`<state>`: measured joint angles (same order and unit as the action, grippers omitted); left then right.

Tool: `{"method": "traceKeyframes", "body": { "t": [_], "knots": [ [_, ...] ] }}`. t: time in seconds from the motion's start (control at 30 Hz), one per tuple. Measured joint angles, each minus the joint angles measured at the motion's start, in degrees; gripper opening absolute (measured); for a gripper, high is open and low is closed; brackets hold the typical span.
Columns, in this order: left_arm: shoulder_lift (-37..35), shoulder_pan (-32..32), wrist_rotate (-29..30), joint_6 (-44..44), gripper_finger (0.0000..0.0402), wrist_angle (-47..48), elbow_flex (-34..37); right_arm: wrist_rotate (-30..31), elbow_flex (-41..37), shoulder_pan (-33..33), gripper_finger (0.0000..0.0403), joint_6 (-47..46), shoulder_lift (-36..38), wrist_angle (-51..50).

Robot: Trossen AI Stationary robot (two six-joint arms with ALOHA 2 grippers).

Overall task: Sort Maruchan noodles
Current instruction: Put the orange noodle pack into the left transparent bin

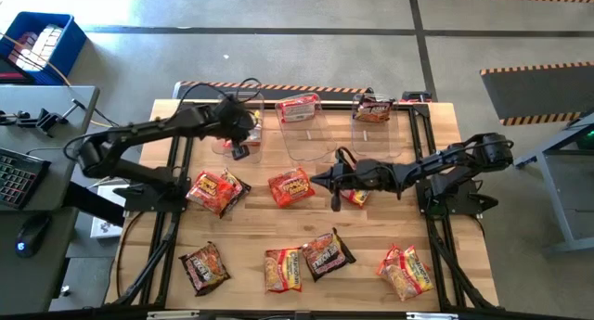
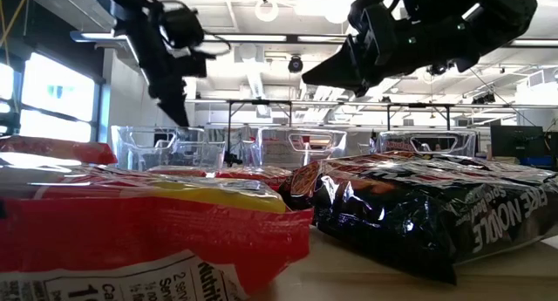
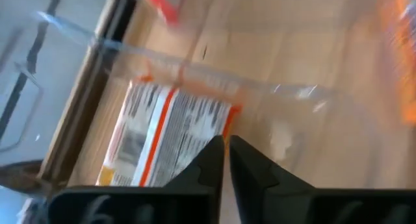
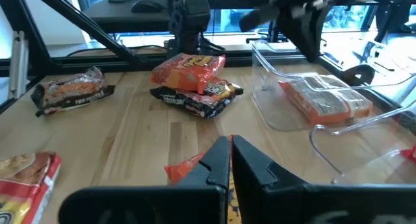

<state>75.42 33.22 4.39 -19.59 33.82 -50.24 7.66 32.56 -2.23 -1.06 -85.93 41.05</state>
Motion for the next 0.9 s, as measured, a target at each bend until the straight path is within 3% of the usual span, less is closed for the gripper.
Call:
{"method": "traceKeyframes", "body": {
  "t": [0.3,0.43,0.73,0.9],
  "knots": [
    [11.2,0.2,3.4,-5.6,0.0138,0.6,-0.2,-0.3,0.0,0.5,0.0002,0.0,0.0,-1.6],
    [13.6,-0.1,5.3,-6.5,0.0168,0.0,-0.6,-0.4,0.0,0.5,0.0002,1.1,0.0,-1.6],
    [12.3,-0.2,7.9,-8.2,0.0151,-3.2,-0.7,-0.3,0.0,0.5,0.0002,1.5,0.0,-1.6],
    [10.0,0.3,5.0,-6.4,0.0135,0.8,-4.8,-0.3,0.0,0.5,0.0002,1.5,0.0,-1.8]
  ]
}}
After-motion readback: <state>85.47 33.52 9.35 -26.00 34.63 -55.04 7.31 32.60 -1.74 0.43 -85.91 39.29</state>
